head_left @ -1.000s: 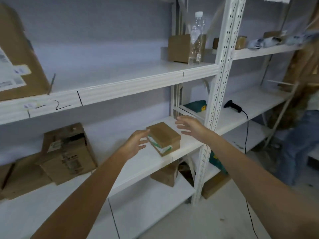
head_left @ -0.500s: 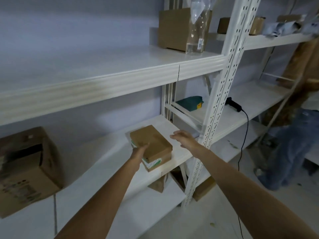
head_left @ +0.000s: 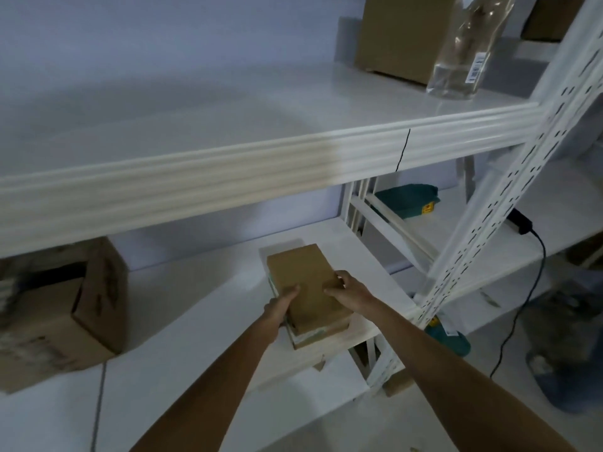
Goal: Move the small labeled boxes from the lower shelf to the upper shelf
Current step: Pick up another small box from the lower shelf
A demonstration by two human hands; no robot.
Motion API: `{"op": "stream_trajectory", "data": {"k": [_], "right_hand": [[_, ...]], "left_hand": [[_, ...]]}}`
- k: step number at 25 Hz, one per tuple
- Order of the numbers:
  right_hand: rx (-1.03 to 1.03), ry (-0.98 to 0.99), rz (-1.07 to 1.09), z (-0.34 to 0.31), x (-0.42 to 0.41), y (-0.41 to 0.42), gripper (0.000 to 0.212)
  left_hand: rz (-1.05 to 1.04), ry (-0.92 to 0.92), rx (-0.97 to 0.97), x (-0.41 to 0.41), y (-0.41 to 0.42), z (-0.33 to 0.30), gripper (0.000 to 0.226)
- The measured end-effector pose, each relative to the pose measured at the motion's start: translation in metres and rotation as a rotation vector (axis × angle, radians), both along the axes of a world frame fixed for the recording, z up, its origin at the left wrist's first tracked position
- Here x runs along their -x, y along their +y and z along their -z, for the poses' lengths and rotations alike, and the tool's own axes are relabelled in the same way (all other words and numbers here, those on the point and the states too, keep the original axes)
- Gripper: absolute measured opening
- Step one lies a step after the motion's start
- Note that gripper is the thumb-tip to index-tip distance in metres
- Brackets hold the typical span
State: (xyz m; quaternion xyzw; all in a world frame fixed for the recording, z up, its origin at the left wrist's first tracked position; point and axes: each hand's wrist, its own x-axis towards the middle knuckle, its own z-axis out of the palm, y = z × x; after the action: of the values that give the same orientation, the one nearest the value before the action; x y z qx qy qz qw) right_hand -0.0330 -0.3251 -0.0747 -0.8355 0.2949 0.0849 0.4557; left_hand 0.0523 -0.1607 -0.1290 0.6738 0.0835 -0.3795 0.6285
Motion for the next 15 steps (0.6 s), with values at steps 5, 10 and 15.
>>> {"op": "stream_trajectory", "data": {"k": [5,10,15], "right_hand": [[-0.053,-0.083,0.013,0.0,0.005,-0.004,0.063],[-0.205,-0.099,-0.037,-0.021,0.021,-0.014,0.065],[-0.183,-0.107,-0.111,-0.049,0.034,0.005,0.077]], "left_hand": [[-0.148,0.045,0.137,0.027,-0.001,-0.042,0.087],[-0.282,-0.136,0.054,0.057,0.003,-0.071,0.084],[-0.408,-0.364,-0.457,0.076,-0.002,-0.097,0.098]]}}
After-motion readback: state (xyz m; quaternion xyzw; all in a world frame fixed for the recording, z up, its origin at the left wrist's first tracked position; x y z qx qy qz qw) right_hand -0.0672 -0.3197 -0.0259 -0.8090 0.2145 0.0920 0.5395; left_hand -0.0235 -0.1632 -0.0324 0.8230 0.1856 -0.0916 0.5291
